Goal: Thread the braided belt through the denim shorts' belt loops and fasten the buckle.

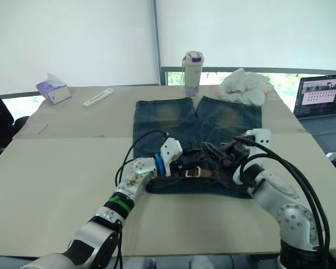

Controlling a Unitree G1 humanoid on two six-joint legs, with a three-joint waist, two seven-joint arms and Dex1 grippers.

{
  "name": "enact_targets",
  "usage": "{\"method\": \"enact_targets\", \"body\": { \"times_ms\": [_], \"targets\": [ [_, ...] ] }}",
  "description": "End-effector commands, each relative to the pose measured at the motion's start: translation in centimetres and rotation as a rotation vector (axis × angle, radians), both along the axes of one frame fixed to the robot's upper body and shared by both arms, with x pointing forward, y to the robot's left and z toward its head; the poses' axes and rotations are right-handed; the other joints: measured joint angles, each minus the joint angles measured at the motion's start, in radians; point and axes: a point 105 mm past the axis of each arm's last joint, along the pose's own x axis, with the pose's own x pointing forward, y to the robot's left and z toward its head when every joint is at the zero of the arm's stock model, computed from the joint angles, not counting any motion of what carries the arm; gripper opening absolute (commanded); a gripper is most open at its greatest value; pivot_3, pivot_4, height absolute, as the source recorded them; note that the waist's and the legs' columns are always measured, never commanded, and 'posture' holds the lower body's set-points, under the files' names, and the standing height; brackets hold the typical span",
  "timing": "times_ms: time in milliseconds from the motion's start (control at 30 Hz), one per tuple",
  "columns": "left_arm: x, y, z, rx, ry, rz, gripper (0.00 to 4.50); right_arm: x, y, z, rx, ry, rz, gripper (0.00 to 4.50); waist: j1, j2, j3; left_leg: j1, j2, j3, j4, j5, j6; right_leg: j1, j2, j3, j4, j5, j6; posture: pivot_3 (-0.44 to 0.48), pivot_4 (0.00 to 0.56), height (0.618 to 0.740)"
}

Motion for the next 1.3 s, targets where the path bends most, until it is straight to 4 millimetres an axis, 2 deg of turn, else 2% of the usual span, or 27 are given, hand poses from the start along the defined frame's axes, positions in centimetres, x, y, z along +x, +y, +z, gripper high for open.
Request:
{"method": "enact_targets", "body": {
  "times_ms": [33,233,467,600,633,733,767,867,900,933,967,1167,1300],
  "targets": [
    [0.1,-0.2,1.3,-0.034,-0.054,-0.001,1.8,-0.4,-0.1,0.9,0.013,-0.025,0.008,4.5,-0.001,0.0,0.0,0.0,0.0,0.0,0.0,0.0,0.0,0.0,0.0,0.0,0.0,0.0,0.0,0.0,0.15,0.74],
    [0.2,-0.1,1.2,-0.037,-0.054,0.01,1.8,-0.7,-0.2,0.9,0.015,-0.013,0.003,4.5,0.0,-0.001,0.0,0.0,0.0,0.0,0.0,0.0,0.0,0.0,0.0,0.0,0.0,0.0,0.0,0.0,0.15,0.74],
    [0.4,0.1,0.9,-0.028,-0.053,0.026,1.8,-1.2,-1.3,0.8,0.01,0.01,-0.024,4.5,0.0,-0.002,0.001,-0.001,0.0,0.0,0.0,0.0,0.0,0.0,0.0,0.0,0.0,0.0,0.0,0.0,0.15,0.74],
    [0.4,0.1,0.9,-0.025,-0.056,0.029,1.68,-1.1,-1.8,1.0,0.023,0.008,-0.048,3.73,0.0,-0.002,0.002,-0.001,0.0,0.0,0.0,0.0,0.0,0.0,0.0,0.0,0.0,0.0,0.0,0.0,0.15,0.74],
    [0.5,0.1,0.8,-0.024,-0.056,0.03,1.68,-1.0,-1.9,1.0,0.025,0.009,-0.053,3.26,0.001,-0.002,0.002,-0.001,0.0,0.0,0.0,0.0,0.0,0.0,0.0,0.0,0.0,0.0,0.001,0.0,0.15,0.74],
    [0.5,0.2,0.8,-0.021,-0.056,0.032,1.68,-0.9,-2.0,1.2,0.036,0.008,-0.061,2.46,0.0,-0.002,0.002,-0.001,0.0,0.0,0.0,0.0,0.0,0.0,0.0,0.0,0.0,-0.001,0.001,0.0,0.15,0.74],
    [0.5,0.2,0.8,-0.02,-0.056,0.032,1.68,-0.9,-2.1,1.2,0.037,0.007,-0.062,2.01,0.0,-0.002,0.002,-0.001,0.0,0.0,0.0,0.0,0.0,0.0,0.0,0.0,0.0,-0.001,0.001,0.0,0.15,0.74],
    [0.5,0.2,0.7,-0.018,-0.057,0.032,1.68,-0.8,-2.2,1.3,0.044,0.004,-0.067,1.15,0.0,-0.002,0.002,-0.001,0.0,0.0,0.0,0.0,0.0,0.0,0.0,0.0,0.0,-0.001,0.001,0.0,0.15,0.74],
    [0.5,0.3,0.7,-0.018,-0.058,0.033,1.68,-0.8,-2.2,1.4,0.044,0.001,-0.065,0.7,0.0,-0.002,0.002,-0.001,0.0,0.0,0.0,0.0,0.0,0.0,0.0,0.0,0.0,-0.001,0.001,0.0,0.15,0.74],
    [0.5,0.3,0.7,-0.018,-0.06,0.035,1.68,-0.7,-2.2,1.5,0.044,0.0,-0.064,0.52,0.0,-0.002,0.002,-0.001,0.0,0.0,0.0,0.0,0.0,0.0,0.0,0.0,0.0,-0.001,0.001,0.0,0.15,0.74],
    [0.6,0.4,0.8,-0.017,-0.063,0.037,1.41,-0.7,-2.2,1.6,0.044,-0.003,-0.064,0.06,0.0,-0.002,0.002,-0.001,0.0,0.0,0.0,0.0,0.0,0.0,0.0,0.0,0.0,-0.001,0.001,0.0,0.15,0.74],
    [0.1,0.6,2.3,-0.061,-0.109,0.02,1.4,-0.2,-1.4,2.4,0.06,-0.034,-0.044,0.02,0.0,-0.001,0.002,-0.001,0.0,0.0,0.0,0.0,0.0,0.0,0.0,0.0,0.0,-0.001,0.001,0.0,0.15,0.74],
    [-0.5,0.8,3.7,-0.079,-0.173,0.012,1.4,0.3,-0.2,2.7,0.081,-0.04,-0.02,0.02,-0.001,0.0,0.002,-0.001,0.001,0.0,0.0,0.0,0.0,0.0,0.0,0.0,0.0,0.0,0.0,0.0,0.15,0.74]
  ]
}}
